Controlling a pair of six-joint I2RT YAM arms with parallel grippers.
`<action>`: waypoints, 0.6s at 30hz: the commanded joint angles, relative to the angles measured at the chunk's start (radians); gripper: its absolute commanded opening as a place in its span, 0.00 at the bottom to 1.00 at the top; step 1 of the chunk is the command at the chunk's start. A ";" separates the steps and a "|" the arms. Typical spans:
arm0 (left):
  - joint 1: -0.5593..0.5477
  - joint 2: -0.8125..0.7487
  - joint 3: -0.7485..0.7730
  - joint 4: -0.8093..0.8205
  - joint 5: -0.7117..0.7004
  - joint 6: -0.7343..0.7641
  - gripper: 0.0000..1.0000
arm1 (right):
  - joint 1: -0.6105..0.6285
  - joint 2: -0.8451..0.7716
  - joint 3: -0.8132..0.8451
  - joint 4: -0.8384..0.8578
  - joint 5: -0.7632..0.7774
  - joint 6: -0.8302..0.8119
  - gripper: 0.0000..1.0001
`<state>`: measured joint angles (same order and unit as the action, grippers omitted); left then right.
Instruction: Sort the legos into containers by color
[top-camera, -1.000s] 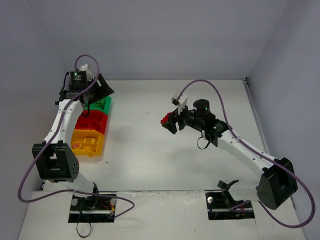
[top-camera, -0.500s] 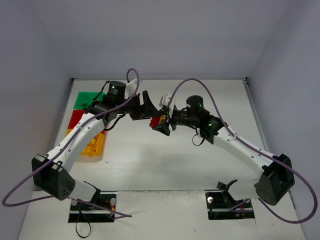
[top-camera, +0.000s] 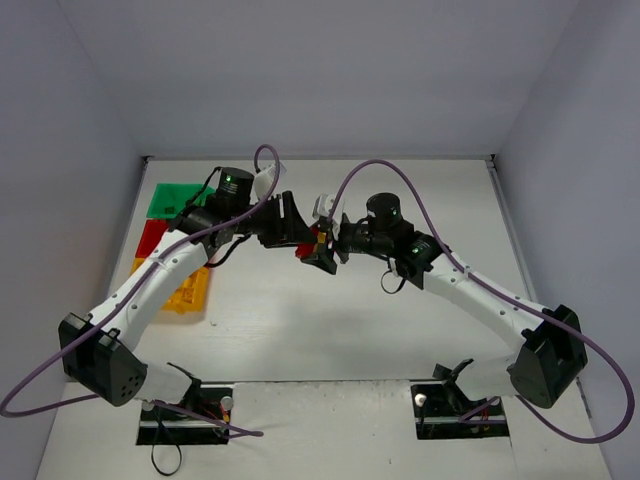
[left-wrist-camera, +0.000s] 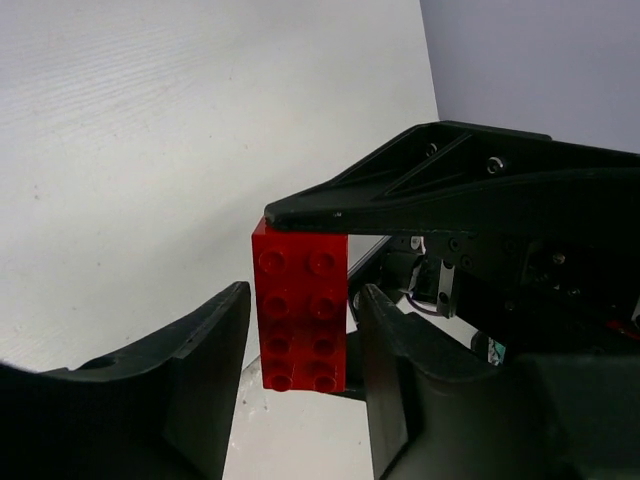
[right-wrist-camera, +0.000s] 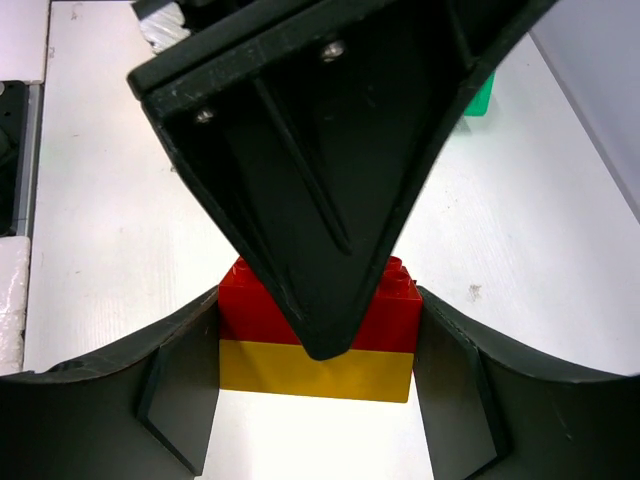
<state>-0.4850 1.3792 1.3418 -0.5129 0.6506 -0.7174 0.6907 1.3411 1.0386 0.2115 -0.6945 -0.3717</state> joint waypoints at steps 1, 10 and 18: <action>-0.003 -0.051 0.005 -0.001 -0.006 0.018 0.40 | 0.007 -0.020 0.041 0.052 0.015 -0.019 0.11; -0.001 -0.052 0.010 0.020 0.023 0.033 0.05 | 0.010 -0.028 0.028 0.026 0.050 -0.033 0.29; 0.000 -0.063 0.017 0.053 0.037 0.035 0.03 | 0.010 -0.062 -0.035 0.016 0.095 -0.024 0.70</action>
<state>-0.4850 1.3701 1.3327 -0.5247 0.6579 -0.6941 0.6983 1.3251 1.0119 0.1925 -0.6315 -0.3916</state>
